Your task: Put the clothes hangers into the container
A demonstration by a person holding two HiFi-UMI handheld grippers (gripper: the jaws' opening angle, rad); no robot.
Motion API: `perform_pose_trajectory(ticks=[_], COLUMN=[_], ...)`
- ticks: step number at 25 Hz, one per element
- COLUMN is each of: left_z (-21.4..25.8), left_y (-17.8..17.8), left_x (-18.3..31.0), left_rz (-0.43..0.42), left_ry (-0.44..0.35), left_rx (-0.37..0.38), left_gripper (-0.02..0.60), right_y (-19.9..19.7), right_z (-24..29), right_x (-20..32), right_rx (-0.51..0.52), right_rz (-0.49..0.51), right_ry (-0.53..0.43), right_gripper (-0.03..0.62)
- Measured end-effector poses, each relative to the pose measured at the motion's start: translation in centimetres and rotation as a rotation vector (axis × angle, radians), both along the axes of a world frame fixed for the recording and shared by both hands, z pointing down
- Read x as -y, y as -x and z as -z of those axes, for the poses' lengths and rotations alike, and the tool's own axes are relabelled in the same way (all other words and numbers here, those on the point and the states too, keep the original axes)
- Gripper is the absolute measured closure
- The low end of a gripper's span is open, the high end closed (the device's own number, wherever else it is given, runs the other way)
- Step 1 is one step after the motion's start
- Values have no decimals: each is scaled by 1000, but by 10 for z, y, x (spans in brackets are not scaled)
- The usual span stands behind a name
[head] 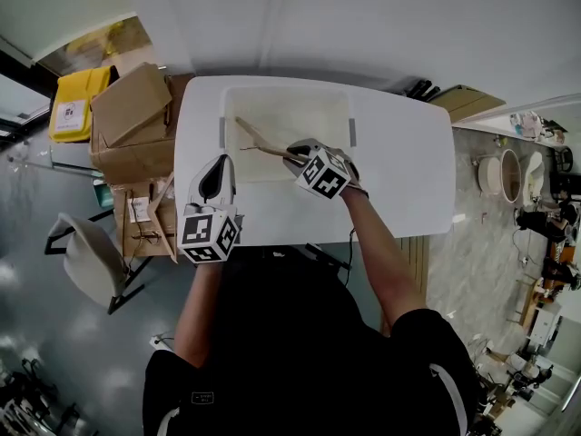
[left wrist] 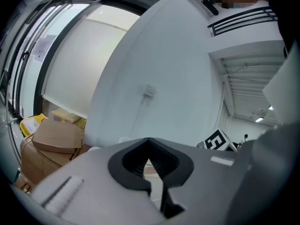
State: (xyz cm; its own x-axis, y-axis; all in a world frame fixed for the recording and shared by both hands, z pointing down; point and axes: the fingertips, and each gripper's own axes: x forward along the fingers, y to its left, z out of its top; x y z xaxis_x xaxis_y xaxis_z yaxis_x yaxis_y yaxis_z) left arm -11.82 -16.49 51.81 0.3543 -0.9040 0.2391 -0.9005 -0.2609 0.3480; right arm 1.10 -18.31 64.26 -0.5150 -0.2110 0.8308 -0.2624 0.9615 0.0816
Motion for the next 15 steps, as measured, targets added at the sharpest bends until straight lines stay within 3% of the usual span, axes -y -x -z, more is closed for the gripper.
perform_pose_trajectory(ticks=[15], left_z=[2], left_y=[11], left_x=[-11], left_rz=[17], left_ry=[-3], left_rx=[-2], left_gripper=[575], right_y=[4], right_z=[-15], right_x=[-16], right_rx=[-56], right_rz=[79], right_ry=[64], right_gripper=[487])
